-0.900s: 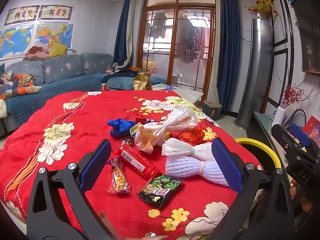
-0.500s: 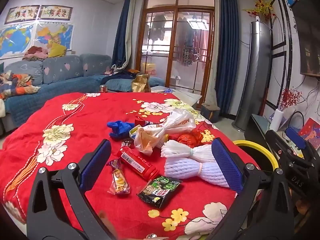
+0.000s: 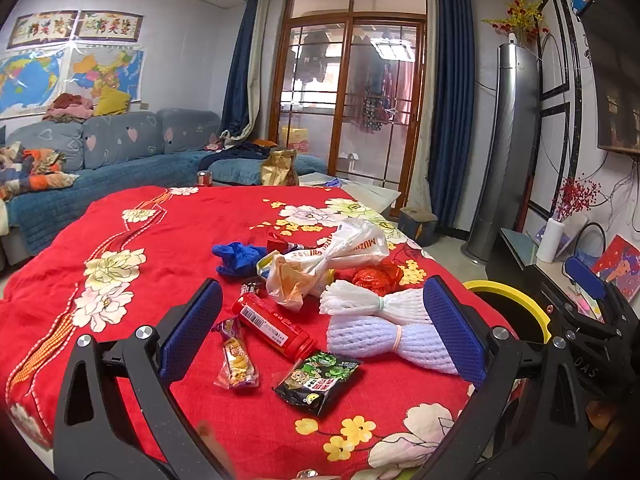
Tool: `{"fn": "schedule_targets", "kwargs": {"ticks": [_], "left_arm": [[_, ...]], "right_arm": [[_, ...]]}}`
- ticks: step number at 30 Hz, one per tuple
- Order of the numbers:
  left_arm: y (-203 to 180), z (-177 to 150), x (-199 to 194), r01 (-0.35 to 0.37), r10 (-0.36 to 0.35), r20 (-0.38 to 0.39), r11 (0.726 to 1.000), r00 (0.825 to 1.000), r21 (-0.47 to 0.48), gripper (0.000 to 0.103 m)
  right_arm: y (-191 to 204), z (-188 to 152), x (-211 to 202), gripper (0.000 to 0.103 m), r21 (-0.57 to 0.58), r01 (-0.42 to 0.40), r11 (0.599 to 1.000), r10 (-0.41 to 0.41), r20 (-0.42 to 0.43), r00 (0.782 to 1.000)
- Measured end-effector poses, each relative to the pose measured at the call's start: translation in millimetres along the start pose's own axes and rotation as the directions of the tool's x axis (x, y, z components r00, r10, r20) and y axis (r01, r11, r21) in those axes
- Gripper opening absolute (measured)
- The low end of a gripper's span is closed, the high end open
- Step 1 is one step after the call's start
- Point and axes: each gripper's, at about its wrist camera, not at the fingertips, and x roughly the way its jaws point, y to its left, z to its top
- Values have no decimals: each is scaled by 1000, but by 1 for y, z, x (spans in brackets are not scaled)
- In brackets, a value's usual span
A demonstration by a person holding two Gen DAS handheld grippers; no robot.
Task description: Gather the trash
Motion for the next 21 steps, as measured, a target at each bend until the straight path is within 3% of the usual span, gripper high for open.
{"fn": "schedule_targets", "kwargs": {"ticks": [21], "left_arm": [[1,-1,-1,2,-2,5,1000,1000,0,92]], "right_arm": [[2,-4,1,97,3,1,1000,-1,-8,1000]]}}
